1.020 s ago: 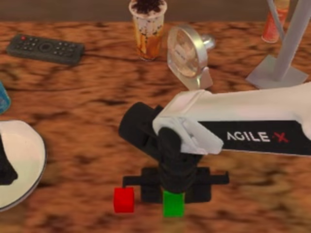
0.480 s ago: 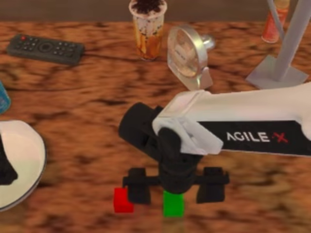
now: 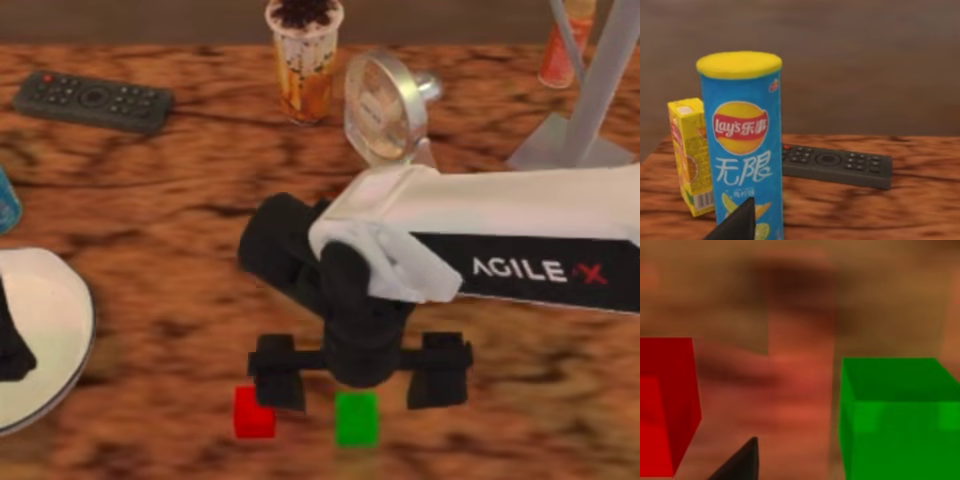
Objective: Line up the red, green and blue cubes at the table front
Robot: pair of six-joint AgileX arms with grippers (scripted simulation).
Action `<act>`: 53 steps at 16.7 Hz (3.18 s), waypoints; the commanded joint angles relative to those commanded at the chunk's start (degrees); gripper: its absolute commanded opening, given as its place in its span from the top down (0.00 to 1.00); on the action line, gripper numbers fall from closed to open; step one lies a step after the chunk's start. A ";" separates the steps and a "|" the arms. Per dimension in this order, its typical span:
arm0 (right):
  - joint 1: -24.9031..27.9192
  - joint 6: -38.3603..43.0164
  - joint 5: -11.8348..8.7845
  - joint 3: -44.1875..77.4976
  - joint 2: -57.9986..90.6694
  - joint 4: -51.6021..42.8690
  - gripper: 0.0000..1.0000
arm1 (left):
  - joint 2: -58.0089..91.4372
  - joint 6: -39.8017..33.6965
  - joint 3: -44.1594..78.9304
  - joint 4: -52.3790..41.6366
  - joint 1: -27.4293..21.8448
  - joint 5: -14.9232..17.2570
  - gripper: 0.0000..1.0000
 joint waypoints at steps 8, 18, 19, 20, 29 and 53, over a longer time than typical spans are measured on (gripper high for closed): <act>0.40 -0.23 -0.04 6.04 -3.82 -9.99 0.00 | 0.00 0.00 0.00 0.00 0.00 0.00 0.00; -8.35 -20.90 -0.24 20.59 7.01 -15.01 0.00 | 0.00 0.00 0.00 0.00 0.00 0.00 0.00; -10.06 -25.59 -0.31 23.24 9.03 -16.03 0.00 | 0.00 0.00 0.00 0.00 0.00 0.00 0.00; -11.83 -30.39 -0.39 25.88 11.01 -17.03 0.00 | 0.00 0.00 0.00 0.00 0.00 0.00 0.00; -23.27 -56.47 -0.56 42.24 21.36 -21.77 0.00 | 0.00 0.00 0.00 0.00 0.00 0.00 0.00; -23.22 -56.41 -0.50 29.37 25.68 -4.55 0.45 | 0.00 0.00 0.00 0.00 0.00 0.00 0.00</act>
